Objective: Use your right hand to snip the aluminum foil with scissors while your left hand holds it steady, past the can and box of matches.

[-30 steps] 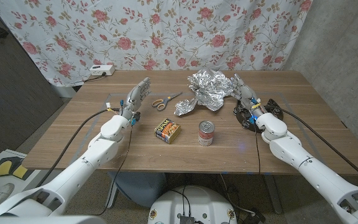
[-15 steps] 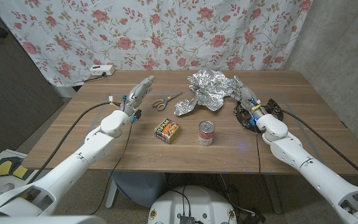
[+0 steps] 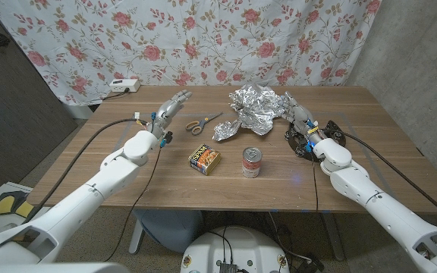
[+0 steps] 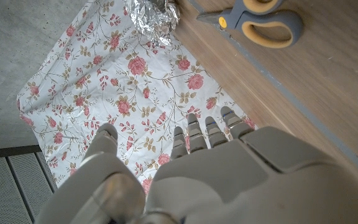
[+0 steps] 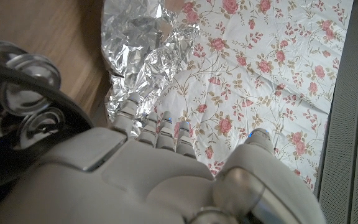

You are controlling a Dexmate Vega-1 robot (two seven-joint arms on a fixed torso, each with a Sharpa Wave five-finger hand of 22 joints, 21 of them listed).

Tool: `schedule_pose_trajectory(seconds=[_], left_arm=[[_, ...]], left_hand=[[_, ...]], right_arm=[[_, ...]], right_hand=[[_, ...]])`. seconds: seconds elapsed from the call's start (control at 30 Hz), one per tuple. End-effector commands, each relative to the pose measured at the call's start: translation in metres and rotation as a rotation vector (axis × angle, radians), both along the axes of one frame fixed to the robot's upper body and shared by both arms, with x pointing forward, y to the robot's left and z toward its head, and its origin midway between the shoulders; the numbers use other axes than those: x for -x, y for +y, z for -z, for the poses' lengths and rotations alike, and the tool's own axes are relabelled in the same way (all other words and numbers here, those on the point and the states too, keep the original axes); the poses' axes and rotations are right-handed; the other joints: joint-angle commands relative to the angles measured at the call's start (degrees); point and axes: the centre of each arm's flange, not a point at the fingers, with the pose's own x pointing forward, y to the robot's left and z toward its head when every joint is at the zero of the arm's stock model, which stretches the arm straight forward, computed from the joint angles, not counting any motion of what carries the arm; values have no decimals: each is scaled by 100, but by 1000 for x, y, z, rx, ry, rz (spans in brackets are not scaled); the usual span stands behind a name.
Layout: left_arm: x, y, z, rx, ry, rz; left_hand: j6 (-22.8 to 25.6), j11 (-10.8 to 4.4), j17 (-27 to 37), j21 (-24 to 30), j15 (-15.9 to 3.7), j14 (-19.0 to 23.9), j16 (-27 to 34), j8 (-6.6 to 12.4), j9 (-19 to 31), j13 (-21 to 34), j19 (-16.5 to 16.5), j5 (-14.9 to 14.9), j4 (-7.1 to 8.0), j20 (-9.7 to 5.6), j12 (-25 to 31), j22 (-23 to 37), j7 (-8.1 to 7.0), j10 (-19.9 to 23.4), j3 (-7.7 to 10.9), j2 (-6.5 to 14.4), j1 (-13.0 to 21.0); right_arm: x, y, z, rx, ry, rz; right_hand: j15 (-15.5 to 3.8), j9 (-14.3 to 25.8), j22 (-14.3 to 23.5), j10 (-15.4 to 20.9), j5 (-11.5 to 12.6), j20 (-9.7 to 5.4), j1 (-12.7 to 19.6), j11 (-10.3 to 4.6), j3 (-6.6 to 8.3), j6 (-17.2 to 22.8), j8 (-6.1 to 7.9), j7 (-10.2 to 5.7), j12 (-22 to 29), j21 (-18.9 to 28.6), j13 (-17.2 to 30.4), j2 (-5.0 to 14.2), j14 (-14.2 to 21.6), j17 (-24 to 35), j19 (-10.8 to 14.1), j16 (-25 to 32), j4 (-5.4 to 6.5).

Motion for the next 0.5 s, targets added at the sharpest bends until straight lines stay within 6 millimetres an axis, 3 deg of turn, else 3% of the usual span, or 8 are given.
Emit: schedule_pose_trajectory(seconds=[0.03,0.13,0.4,0.5], left_arm=[[8,-1,-9,-17,-25,-79],[9,0,-12,-24,-29,-102],[11,0,-21,-76,-45,-171],[12,-1,-23,-88,-48,-199]], left_hand=[[163,-40,5,94,-46,191,72,63,16,39,195,36,-43,-5,73,8,17,176,40,23,133],[163,-44,2,172,-54,337,93,52,14,38,470,50,-96,49,89,5,-38,246,60,-11,253],[190,-56,1,144,-52,377,82,67,13,40,472,65,-157,48,107,1,-38,310,84,-75,402],[176,-37,1,133,-41,371,71,62,13,39,468,69,-167,59,92,0,-23,283,96,-85,460]], right_arm=[[4,-3,-7,16,-15,-4],[4,-4,-7,13,-13,-8],[5,-5,-10,14,-22,-8],[6,-7,-12,10,-29,-4]], right_hand=[[18,12,6,-7,16,24,53,-16,40,3,-16,-20,11,6,9,43,-43,-3,-40,-4,-18],[9,12,6,-7,18,22,75,-21,61,3,-16,-22,11,10,6,74,-42,-8,-44,1,-24],[12,10,6,5,17,20,143,-24,120,5,-14,-34,18,16,-1,153,-36,-19,-55,12,-46],[4,9,6,20,11,19,194,-61,157,48,2,-114,25,21,-6,189,-36,-30,-62,17,-69]])
